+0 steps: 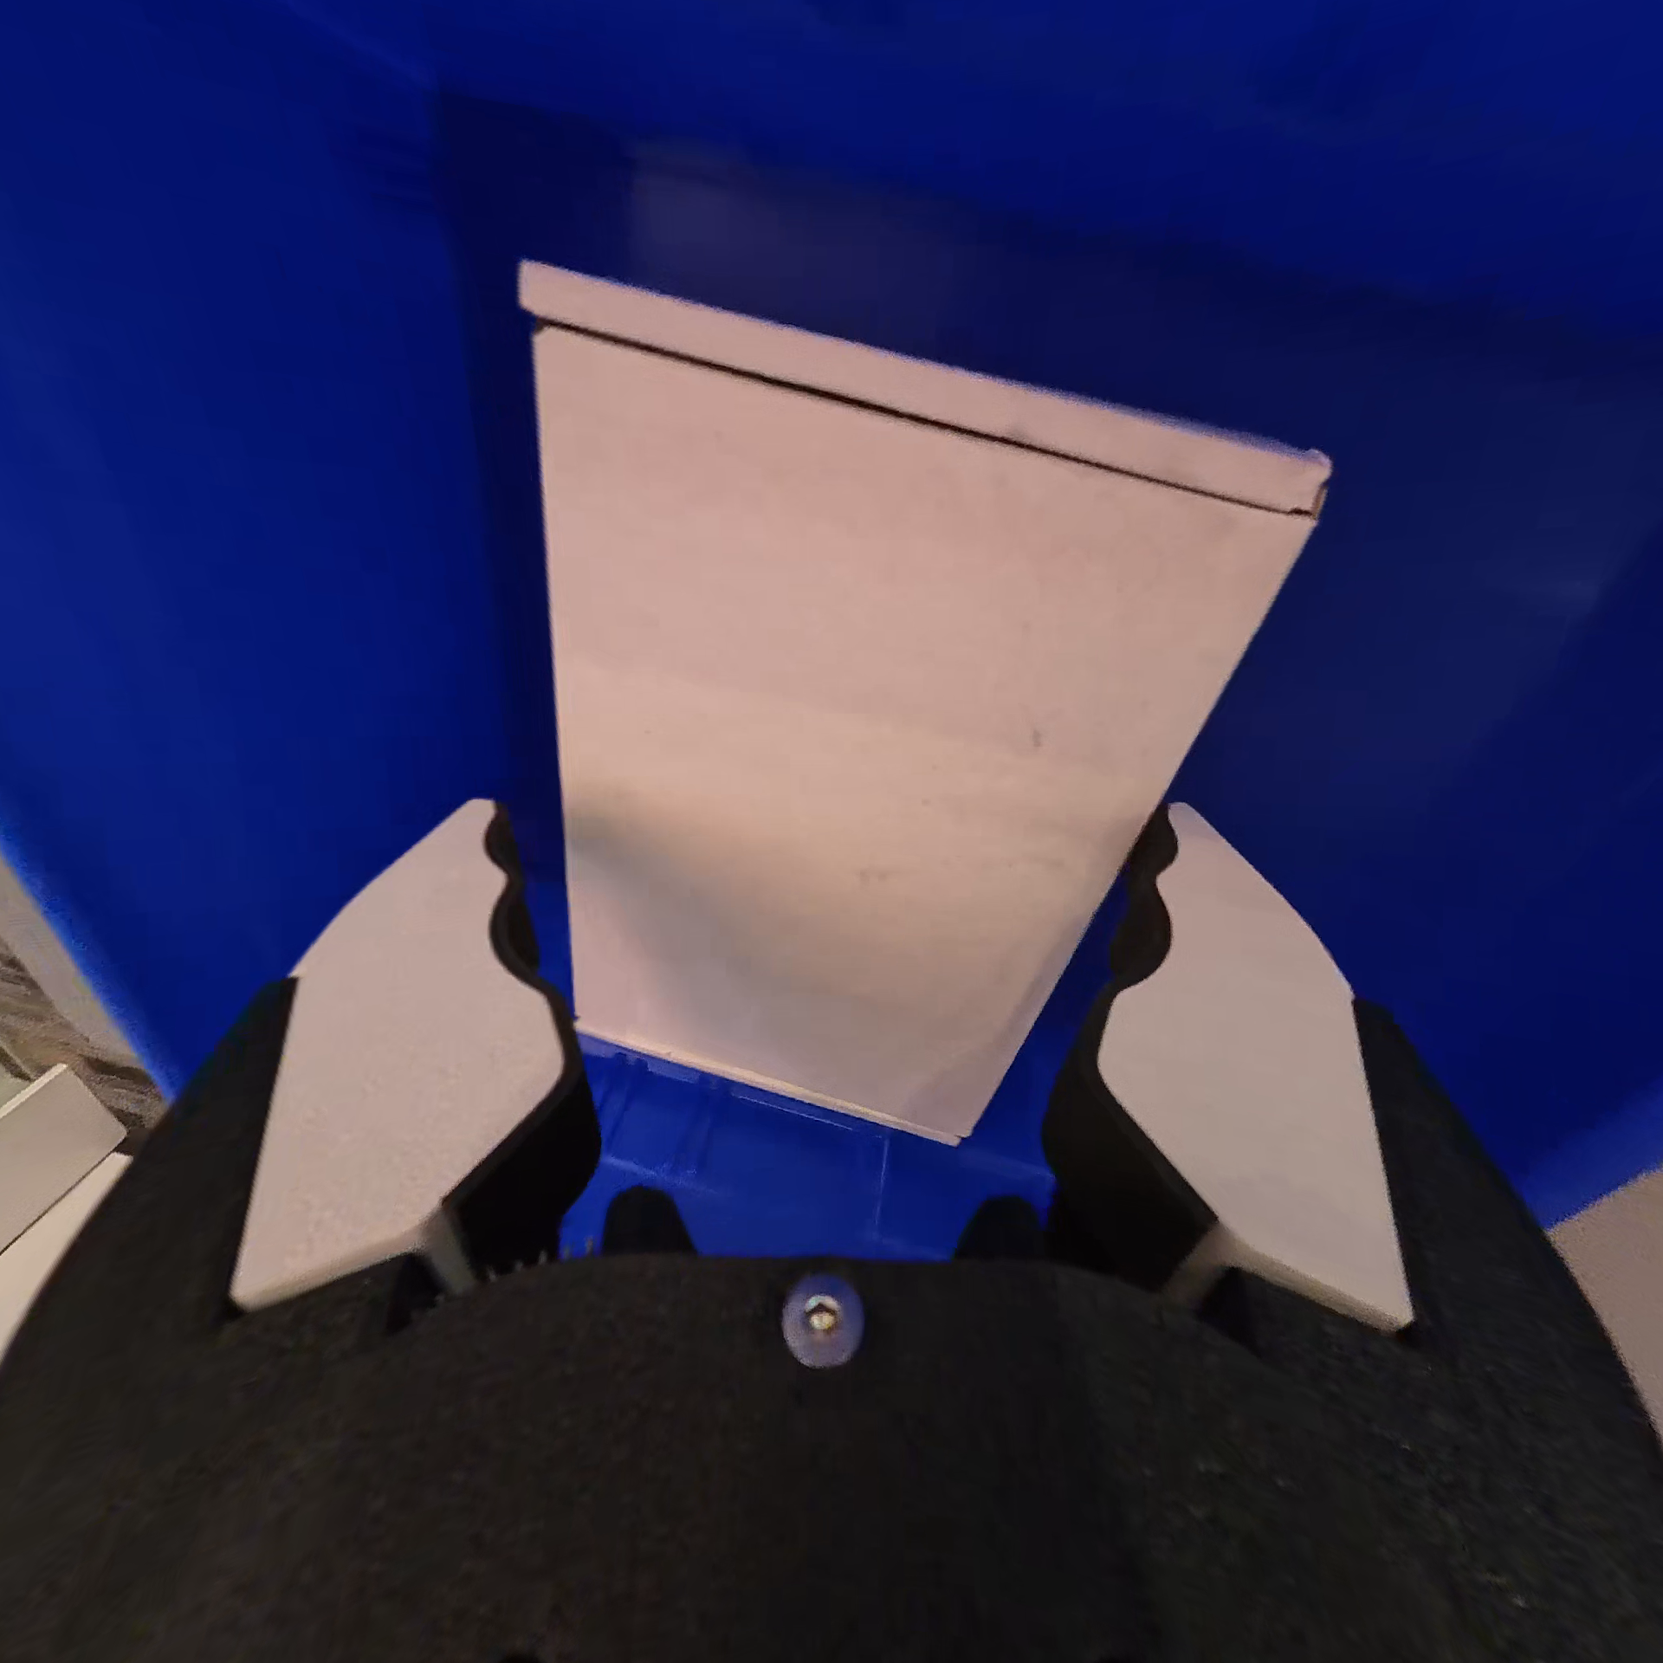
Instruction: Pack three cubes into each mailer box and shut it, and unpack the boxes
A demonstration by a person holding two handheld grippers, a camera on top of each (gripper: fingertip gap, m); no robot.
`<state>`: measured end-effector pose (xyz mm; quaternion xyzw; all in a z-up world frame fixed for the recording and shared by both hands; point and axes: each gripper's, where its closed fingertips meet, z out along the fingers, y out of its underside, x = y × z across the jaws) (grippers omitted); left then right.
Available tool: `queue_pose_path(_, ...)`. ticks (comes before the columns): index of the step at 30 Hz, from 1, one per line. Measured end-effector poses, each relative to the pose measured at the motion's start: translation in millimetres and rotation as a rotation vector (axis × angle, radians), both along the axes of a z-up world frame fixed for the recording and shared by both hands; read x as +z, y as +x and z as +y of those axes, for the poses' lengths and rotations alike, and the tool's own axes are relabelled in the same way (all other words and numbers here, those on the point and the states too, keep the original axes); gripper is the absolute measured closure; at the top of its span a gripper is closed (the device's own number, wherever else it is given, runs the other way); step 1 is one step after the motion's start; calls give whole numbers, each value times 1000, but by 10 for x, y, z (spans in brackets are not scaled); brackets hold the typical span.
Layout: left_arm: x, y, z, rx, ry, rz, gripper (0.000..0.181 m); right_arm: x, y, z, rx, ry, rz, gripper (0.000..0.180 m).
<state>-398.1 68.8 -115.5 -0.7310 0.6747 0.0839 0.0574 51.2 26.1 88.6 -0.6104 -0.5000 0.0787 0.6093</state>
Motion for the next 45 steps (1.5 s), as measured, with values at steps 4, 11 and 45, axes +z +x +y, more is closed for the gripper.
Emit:
queue_pose_path(4, 10, 40, -20, 26, -97, -30, 47, -83, -70, 7, 19, -39, -15, 138)
queue_pose_path(11, -251, -85, -50, -4, -178, 56, 41, -216, -113, 53, 15, -68, -68, 137)
queue_pose_path(45, 25, -32, -84, 160, -134, 36, 41, -237, -135, -69, 72, -65, -110, 138)
